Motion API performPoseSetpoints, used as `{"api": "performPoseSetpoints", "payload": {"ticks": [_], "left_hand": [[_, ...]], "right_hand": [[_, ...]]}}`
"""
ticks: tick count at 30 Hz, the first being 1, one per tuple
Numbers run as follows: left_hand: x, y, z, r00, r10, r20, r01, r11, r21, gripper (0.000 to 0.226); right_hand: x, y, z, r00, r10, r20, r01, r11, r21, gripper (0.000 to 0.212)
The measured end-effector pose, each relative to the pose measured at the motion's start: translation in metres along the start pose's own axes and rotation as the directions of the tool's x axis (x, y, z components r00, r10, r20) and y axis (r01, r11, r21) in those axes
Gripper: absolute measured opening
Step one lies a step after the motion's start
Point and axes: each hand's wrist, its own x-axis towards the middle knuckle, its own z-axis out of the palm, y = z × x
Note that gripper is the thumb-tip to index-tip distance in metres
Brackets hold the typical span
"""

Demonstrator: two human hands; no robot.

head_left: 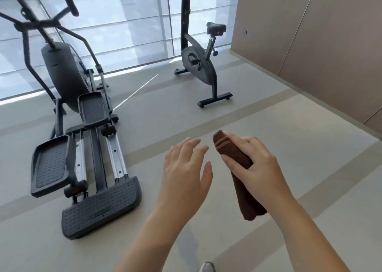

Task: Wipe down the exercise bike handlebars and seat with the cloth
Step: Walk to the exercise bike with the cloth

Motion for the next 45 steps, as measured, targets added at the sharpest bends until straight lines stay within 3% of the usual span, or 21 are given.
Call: {"api": "performPoseSetpoints", "payload": {"ticks": [5,11,16,23,32,45], "left_hand": [[0.126,-0.057,0.068,0.999,-0.034,0.037,0.035,0.999,-0.034,0.035],[0.141,-0.066,0.084,1.000,0.026,-0.009,-0.026,1.000,-0.003,0.035],[0.245,-0.142,0.127,0.998,0.031,-0.056,-0.033,0.999,-0.032,0.035],[0.394,-0.245,0.139,0.994,0.001,-0.112,0.002,1.000,0.025,0.035],[0.519,-0.334,0.184,0.993,-0.057,-0.103,0.065,0.995,0.078,0.035],[0.785,-0.397,0.305,0.994,-0.042,-0.099,0.052,0.993,0.108,0.033]], "right_hand": [[0.136,0.049,0.009,0.998,0.048,-0.032,-0.048,0.999,0.001,0.044],[0.151,0.060,0.012,0.998,0.054,-0.023,-0.055,0.998,-0.041,0.044],[0.274,0.074,0.052,0.999,0.025,-0.041,-0.028,0.998,-0.063,0.043],[0.463,0.053,0.112,0.997,-0.058,0.042,0.062,0.993,-0.096,0.046],[0.620,0.090,0.158,0.997,-0.050,0.058,0.052,0.998,-0.039,0.044],[0.914,0.185,0.131,0.996,-0.078,-0.040,0.076,0.996,-0.042,0.045]]}}
